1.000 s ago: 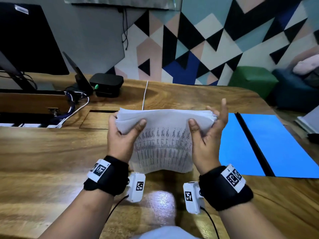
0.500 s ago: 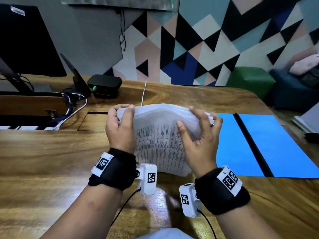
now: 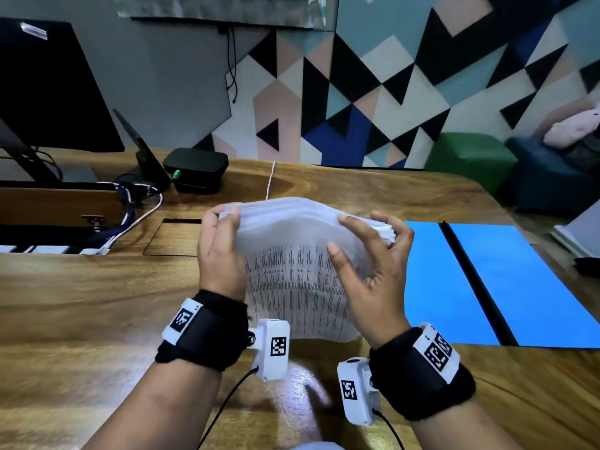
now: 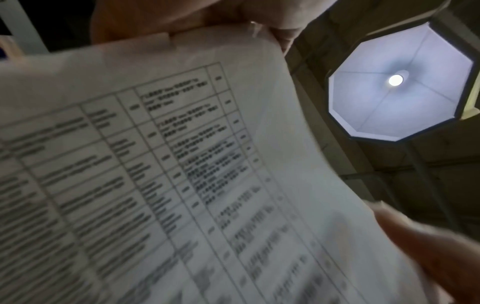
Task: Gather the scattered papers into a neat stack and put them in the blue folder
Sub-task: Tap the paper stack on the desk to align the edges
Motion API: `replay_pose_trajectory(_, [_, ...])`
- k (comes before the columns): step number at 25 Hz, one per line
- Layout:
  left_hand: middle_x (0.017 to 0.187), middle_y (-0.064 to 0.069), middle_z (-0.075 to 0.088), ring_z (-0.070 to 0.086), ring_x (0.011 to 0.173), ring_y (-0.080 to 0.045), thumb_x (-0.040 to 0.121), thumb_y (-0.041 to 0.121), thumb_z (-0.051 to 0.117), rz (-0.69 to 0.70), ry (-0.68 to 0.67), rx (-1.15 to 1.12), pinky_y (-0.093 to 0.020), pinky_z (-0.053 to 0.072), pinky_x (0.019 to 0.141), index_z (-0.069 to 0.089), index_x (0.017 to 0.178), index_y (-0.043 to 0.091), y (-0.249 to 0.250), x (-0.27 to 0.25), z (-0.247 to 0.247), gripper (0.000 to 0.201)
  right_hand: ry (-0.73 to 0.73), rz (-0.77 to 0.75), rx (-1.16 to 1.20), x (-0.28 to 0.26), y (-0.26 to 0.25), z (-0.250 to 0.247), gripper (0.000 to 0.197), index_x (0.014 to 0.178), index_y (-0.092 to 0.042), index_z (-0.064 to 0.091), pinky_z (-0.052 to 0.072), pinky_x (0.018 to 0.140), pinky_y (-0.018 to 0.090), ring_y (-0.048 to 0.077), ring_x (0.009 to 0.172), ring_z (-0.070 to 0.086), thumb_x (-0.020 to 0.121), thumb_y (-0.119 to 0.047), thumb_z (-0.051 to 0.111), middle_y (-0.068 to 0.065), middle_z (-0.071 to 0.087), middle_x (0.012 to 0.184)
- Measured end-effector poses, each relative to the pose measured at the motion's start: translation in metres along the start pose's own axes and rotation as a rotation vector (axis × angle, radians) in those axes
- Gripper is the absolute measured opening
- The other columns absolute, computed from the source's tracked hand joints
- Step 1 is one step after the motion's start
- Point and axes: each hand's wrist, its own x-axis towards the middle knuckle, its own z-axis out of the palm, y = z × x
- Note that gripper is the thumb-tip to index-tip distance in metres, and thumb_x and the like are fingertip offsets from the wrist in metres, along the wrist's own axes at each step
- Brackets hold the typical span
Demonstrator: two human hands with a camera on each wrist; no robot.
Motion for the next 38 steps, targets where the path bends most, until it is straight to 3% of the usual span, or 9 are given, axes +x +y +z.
replay_pose_trajectory(4, [0.101,-0.004,0.062,0.061,0.09,-0.01,0.082,0.061,0.051,0.03,-0.092,0.023,-0.03,0.048,0.081,0.06,0.104,0.018,0.001,0.002,-0.008,0.049,0.052,0.035,0.101,0.003,0.002,-0.002,0.048,0.128,-0.03,0.049,0.035,0.104,0.016,0.004,0.121,0.044,0.082,-0.038,0.063,0.0,0.043,0.124])
replay_pose_trajectory(8, [0.097,0.008,0.067,0.065,0.085,-0.001,0.048,0.067,0.079,0.028,-0.246,-0.026,-0.017,0.052,0.073,0.048,0.115,0.016,-0.009,-0.008,-0.01,0.089,0.092,0.121,0.204,0.0,0.008,0.002,0.062,0.138,-0.033,0.03,0.036,0.111,0.04,0.014,0.131,0.041,0.085,-0.032,0.061,-0.007,0.041,0.138])
replay_pose_trajectory(13, [0.102,0.003,0.067,0.066,0.091,-0.004,0.048,0.061,0.083,-0.015,-0.257,-0.066,-0.019,0.052,0.079,0.049,0.114,0.018,-0.014,-0.007,-0.013,0.086,0.098,0.015,-0.001,-0.002,0.013,-0.001,0.043,0.126,-0.03,0.045,0.032,0.098,0.005,0.012,0.116,0.047,0.086,-0.033,0.06,0.0,0.04,0.118])
replay_pose_trajectory(18, [0.107,0.001,0.071,0.067,0.099,-0.013,0.049,0.056,0.085,-0.064,-0.288,-0.058,-0.023,0.053,0.081,0.045,0.128,0.006,-0.018,-0.013,-0.016,0.101,0.17,-0.056,0.023,0.003,0.005,-0.005,0.021,0.111,-0.006,0.056,0.032,0.097,0.007,-0.002,0.111,0.043,0.094,-0.016,0.048,0.01,0.047,0.113])
replay_pose_trajectory(22, [0.107,0.0,0.07,0.067,0.099,-0.012,0.048,0.056,0.085,-0.077,-0.27,-0.074,-0.024,0.053,0.084,0.047,0.125,0.01,-0.019,-0.014,-0.015,0.097,0.281,0.003,0.115,0.01,0.004,0.0,0.009,0.099,-0.011,0.053,0.041,0.094,0.02,0.012,0.105,0.05,0.096,-0.014,0.046,0.0,0.048,0.107])
replay_pose_trajectory(26, [0.106,0.002,0.072,0.067,0.098,-0.011,0.048,0.055,0.086,-0.08,-0.272,-0.085,-0.023,0.053,0.081,0.049,0.12,0.016,-0.021,-0.015,-0.015,0.09,0.319,0.051,0.172,0.009,0.009,0.0,0.022,0.098,-0.05,0.047,0.044,0.095,0.045,0.03,0.104,0.054,0.096,-0.028,0.041,0.005,0.053,0.107])
replay_pose_trajectory(32, [0.101,0.006,0.072,0.068,0.094,-0.008,0.052,0.059,0.082,-0.011,-0.258,-0.101,-0.02,0.052,0.078,0.05,0.117,0.017,-0.017,-0.017,-0.012,0.083,0.048,0.0,-0.029,0.0,0.008,-0.005,0.031,0.121,-0.035,0.059,0.028,0.103,0.006,-0.008,0.122,0.035,0.092,-0.037,0.048,0.0,0.036,0.124])
replay_pose_trajectory(35, [0.088,0.007,0.069,0.063,0.084,-0.012,0.061,0.062,0.075,0.024,-0.136,-0.046,-0.027,0.051,0.078,0.058,0.098,0.022,-0.011,-0.009,-0.004,0.056,0.076,-0.074,-0.034,-0.003,0.005,-0.006,0.024,0.112,-0.027,0.066,0.033,0.103,0.012,0.01,0.123,0.044,0.09,-0.028,0.056,0.003,0.04,0.122])
replay_pose_trajectory(38, [0.082,0.003,0.061,0.056,0.079,-0.014,0.071,0.044,0.066,-0.016,-0.024,-0.001,-0.031,0.044,0.075,0.061,0.085,0.02,-0.005,0.002,0.003,0.028,0.112,-0.029,0.018,-0.004,0.006,-0.005,0.026,0.115,-0.023,0.063,0.031,0.101,0.007,0.01,0.119,0.046,0.089,-0.025,0.06,0.008,0.043,0.119])
